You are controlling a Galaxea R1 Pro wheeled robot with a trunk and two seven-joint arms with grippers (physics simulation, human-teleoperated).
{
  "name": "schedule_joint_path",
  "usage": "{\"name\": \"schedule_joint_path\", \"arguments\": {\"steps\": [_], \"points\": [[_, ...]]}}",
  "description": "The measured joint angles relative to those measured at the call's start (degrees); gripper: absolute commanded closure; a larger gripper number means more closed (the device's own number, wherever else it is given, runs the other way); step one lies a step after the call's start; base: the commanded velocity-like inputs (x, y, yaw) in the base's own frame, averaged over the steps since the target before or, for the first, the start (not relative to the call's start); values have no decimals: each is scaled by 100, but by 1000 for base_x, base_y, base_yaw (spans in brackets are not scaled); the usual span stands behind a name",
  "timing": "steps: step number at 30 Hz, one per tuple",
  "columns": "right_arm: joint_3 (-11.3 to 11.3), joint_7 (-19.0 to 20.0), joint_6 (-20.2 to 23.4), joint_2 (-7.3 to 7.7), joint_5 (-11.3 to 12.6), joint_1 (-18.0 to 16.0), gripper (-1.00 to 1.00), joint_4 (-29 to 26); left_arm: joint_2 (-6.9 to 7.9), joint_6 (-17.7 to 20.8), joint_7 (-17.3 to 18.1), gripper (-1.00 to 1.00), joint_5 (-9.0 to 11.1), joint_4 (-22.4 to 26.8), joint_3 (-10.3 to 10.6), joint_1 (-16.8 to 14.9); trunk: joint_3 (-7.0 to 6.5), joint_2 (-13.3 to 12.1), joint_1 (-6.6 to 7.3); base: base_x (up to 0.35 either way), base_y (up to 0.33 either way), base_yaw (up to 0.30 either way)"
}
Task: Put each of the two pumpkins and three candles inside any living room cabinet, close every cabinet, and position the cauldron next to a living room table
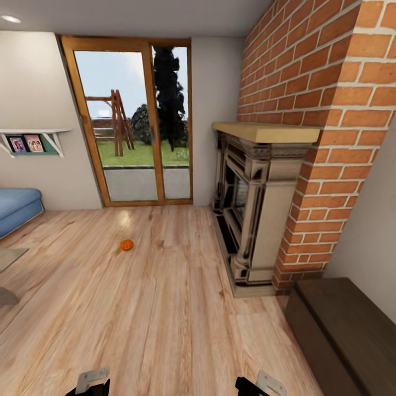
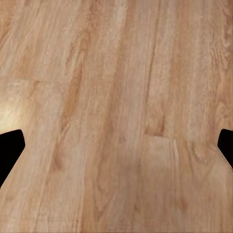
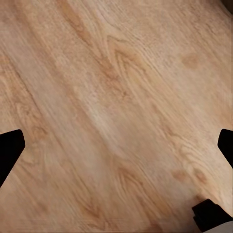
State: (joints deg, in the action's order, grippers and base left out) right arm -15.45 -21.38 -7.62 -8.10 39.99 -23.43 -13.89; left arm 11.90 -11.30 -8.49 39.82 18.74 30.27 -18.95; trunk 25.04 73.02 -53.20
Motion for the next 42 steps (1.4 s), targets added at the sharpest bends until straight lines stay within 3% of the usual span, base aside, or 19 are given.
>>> {"name": "schedule_joint_path", "arguments": {"steps": [26, 42], "points": [[0, 1, -15, 0, 5, 0, -100, 6, -7, 0, 0, -100, 1, -1, 0, 1, 0, 0, 0, 320, 111, -5], [2, -2, -15, 1, 16, 1, -100, 6, -9, -101, 3, -100, 1, -5, 0, 7, 0, 0, -3, 90, 9, -254]]}}
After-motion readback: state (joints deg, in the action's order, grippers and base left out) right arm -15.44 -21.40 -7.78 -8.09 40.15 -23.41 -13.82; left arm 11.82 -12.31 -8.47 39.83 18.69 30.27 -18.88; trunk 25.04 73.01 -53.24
